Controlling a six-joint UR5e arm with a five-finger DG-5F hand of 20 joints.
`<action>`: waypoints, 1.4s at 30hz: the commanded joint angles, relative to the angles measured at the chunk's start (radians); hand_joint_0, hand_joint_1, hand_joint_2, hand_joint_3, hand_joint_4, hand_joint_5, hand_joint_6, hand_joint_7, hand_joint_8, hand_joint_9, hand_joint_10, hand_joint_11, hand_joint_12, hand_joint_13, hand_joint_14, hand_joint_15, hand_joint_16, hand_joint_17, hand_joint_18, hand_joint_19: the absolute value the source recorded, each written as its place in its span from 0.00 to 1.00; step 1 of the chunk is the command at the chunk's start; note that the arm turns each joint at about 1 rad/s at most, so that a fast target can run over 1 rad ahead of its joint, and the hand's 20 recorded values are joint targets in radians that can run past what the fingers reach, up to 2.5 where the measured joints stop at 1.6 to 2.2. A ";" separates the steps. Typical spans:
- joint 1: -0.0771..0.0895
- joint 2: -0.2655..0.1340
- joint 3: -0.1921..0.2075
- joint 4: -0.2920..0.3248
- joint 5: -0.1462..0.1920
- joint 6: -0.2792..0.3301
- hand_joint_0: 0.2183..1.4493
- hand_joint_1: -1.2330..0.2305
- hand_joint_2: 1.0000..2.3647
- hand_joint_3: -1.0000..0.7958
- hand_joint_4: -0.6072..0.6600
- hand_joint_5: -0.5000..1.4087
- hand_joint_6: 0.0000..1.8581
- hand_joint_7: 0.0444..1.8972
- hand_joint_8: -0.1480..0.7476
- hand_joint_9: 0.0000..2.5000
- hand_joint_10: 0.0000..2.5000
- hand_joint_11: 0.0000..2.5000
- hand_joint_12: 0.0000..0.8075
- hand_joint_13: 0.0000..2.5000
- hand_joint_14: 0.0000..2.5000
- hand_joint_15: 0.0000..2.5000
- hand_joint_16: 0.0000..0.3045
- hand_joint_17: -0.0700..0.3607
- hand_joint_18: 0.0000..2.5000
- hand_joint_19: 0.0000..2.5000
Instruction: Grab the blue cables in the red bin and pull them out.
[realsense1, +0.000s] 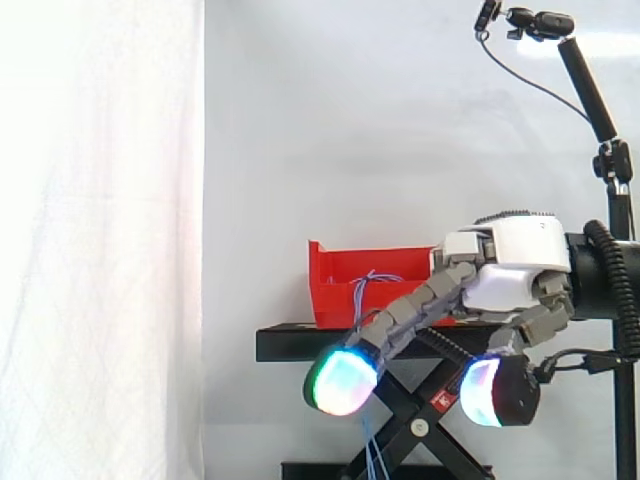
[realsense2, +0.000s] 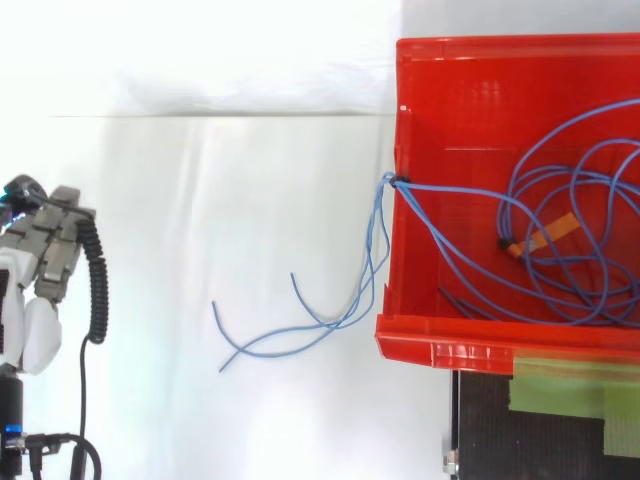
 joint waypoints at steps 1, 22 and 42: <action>-0.006 -0.001 0.014 0.046 -0.007 -0.045 0.40 0.27 0.00 0.00 0.65 0.53 0.01 0.16 0.47 0.23 0.00 0.12 0.47 0.13 0.00 0.07 0.18 0.45 0.12 0.15; -0.064 -0.208 0.299 -0.184 -0.183 -0.491 0.42 0.25 0.00 0.00 0.66 0.56 0.01 0.19 0.48 0.27 0.01 0.17 0.46 0.14 0.00 0.07 0.17 0.44 0.13 0.15; -0.135 -0.207 0.470 -0.731 -0.171 -0.720 0.44 0.19 0.00 0.00 0.56 0.59 0.06 0.40 0.47 0.27 0.01 0.26 0.45 0.15 0.00 0.09 0.17 0.43 0.14 0.16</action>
